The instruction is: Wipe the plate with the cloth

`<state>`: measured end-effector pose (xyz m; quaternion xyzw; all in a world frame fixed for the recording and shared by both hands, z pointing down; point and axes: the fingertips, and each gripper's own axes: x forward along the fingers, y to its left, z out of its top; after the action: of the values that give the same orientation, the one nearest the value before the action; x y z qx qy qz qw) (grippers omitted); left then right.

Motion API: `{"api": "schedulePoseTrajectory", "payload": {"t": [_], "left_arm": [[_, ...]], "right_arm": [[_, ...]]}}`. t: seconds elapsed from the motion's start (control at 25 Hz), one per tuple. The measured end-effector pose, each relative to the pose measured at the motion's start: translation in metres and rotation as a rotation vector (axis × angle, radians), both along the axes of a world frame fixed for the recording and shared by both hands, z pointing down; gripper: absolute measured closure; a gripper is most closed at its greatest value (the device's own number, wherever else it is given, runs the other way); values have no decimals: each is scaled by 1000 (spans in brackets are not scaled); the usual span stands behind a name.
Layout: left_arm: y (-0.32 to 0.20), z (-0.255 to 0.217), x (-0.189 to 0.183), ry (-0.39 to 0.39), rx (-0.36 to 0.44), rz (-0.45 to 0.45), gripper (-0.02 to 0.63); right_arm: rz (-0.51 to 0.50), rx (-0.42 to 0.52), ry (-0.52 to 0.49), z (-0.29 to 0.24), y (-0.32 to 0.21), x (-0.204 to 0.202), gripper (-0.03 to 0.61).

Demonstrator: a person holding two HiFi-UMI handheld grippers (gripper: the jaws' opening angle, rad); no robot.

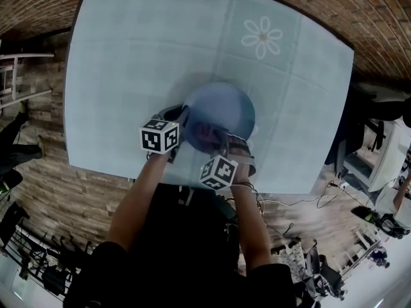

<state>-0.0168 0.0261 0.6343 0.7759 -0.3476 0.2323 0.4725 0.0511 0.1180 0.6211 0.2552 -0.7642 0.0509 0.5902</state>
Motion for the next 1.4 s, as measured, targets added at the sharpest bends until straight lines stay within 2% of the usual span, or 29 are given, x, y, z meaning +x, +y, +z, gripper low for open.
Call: {"api": "schedulePoseTrajectory", "payload": {"t": [0.32,0.64,0.88,1.4], "left_arm": [[-1,0,-1,6,-5,-8,571],[-1,-1,0,9,-10,-7,571],[1,-2,0,13,-12,-6,571],[0,0,0,13,-13,-2,571]], "right_arm": [[-9,-58,-17,2,13,-3,518],[-33,-55,26,1,21,7,518],[-8,-45,37,1,20,21,518],[7,0,66,3,-19,36,518]]}}
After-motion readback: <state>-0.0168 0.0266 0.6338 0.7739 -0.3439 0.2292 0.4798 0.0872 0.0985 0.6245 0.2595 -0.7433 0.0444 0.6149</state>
